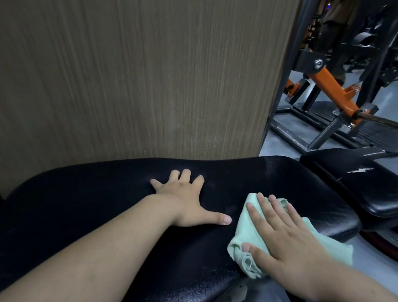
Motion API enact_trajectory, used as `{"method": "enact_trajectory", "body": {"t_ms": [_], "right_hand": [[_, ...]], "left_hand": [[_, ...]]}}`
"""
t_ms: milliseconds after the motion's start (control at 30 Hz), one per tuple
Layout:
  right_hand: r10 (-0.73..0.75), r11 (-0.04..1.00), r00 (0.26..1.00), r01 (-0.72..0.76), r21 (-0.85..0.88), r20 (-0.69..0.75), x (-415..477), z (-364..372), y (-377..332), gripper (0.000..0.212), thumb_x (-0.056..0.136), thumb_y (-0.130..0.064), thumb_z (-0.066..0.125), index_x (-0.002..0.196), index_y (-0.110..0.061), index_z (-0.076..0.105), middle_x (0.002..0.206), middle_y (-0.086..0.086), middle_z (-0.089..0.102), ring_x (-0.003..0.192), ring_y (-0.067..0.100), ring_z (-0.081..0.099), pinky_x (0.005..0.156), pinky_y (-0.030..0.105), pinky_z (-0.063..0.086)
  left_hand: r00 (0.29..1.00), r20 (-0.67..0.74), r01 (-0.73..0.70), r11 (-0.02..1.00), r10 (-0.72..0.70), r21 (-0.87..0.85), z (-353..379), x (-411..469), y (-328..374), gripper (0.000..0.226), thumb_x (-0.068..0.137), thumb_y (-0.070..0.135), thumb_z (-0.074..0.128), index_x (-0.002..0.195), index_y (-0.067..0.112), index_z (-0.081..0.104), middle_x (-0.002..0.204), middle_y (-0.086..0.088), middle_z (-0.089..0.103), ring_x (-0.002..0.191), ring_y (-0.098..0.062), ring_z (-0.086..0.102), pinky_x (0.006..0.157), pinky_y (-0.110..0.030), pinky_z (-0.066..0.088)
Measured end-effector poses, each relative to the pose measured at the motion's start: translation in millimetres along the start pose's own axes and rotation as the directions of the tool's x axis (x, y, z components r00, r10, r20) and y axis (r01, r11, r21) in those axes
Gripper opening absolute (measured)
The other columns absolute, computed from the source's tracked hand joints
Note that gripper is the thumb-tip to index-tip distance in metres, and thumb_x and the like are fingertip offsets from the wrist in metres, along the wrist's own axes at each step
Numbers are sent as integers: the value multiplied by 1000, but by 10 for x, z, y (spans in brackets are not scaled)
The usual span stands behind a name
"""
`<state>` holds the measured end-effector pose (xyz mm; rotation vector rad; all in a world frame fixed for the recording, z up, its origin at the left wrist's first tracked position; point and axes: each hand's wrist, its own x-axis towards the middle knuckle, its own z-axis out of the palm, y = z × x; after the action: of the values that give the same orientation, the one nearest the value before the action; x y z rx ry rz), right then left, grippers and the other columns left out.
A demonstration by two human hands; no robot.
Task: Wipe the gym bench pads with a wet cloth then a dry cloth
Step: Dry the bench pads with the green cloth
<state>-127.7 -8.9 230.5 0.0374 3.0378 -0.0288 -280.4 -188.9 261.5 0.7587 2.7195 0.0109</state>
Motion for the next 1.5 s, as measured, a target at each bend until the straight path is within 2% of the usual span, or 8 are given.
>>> {"method": "enact_trajectory", "body": {"t_ms": [133, 333, 467, 600, 800, 1133, 1267, 1500], "right_hand": [[0, 1000, 1000, 0, 26, 0, 260, -36, -68, 111, 57, -85, -29, 152, -29, -21, 158, -1, -30, 142, 14, -35, 118, 37, -20], [5, 998, 999, -8, 65, 38, 920, -133, -19, 86, 85, -72, 11, 155, -29, -11, 162, 0, -22, 146, 16, -26, 119, 40, -15], [38, 996, 999, -40, 77, 28, 1425, -188, -24, 82, 92, -69, 25, 157, -28, -4, 164, 2, -14, 150, 21, -19, 120, 44, -11], [71, 993, 997, -74, 95, 33, 1761, -242, -80, 82, 90, -71, 25, 157, -30, 2, 165, 2, -6, 151, 23, -13, 121, 46, -9], [75, 995, 997, -76, 71, 24, 1825, -249, -108, 81, 91, -71, 23, 157, -31, 0, 165, 2, -6, 151, 24, -14, 120, 47, -11], [-39, 998, 999, 38, 46, 32, 1074, -158, -313, 93, 78, -77, 10, 156, -29, -10, 163, 1, -20, 148, 20, -23, 120, 44, -13], [-57, 998, 991, 57, 4, 123, 683, -190, -438, 92, 81, -74, 9, 154, -26, -17, 160, 3, -28, 145, 22, -30, 120, 44, -14], [-116, 992, 974, 121, -17, 192, -4, -229, -868, 106, 63, -78, -14, 151, -21, -27, 154, 7, -40, 139, 25, -41, 117, 43, -21]], "left_hand": [[1000, -2, -1, 1000, 1, -30, -28, 0, -26, 121, 61, 97, 43, 156, 29, 13, 161, -1, 12, 147, -28, 5, 111, -69, 12], [998, -36, -47, 996, 44, -79, -97, -7, -225, 88, 83, 81, 39, 155, 35, 19, 163, 2, 7, 147, -25, 8, 113, -57, 21], [998, -61, -18, 998, 14, -58, -95, -112, -387, 94, 79, 84, 42, 155, 34, 19, 165, -1, -8, 150, -27, -4, 117, -63, 6], [999, 5, 54, 997, -53, -53, -33, -267, -596, 114, 64, 93, 47, 156, 40, 6, 165, 1, -12, 151, -25, -16, 116, -67, -5], [995, 22, 95, 992, -93, -88, 22, -251, -681, 117, 51, 99, 49, 150, 52, 8, 161, 6, 3, 148, -27, 0, 110, -73, 10], [994, 31, 107, 992, -105, -70, 11, -244, -657, 116, 53, 98, 49, 150, 47, 14, 155, 3, 12, 144, -29, 7, 107, -73, 16], [995, 35, 95, 993, -93, -69, -5, -271, -656, 115, 55, 98, 48, 151, 46, 14, 156, 2, 12, 144, -30, 8, 108, -74, 14], [997, 20, 82, 994, -81, -76, 2, -344, -699, 112, 59, 98, 43, 153, 48, 9, 161, 1, 6, 147, -31, 1, 109, -75, 8]]}}
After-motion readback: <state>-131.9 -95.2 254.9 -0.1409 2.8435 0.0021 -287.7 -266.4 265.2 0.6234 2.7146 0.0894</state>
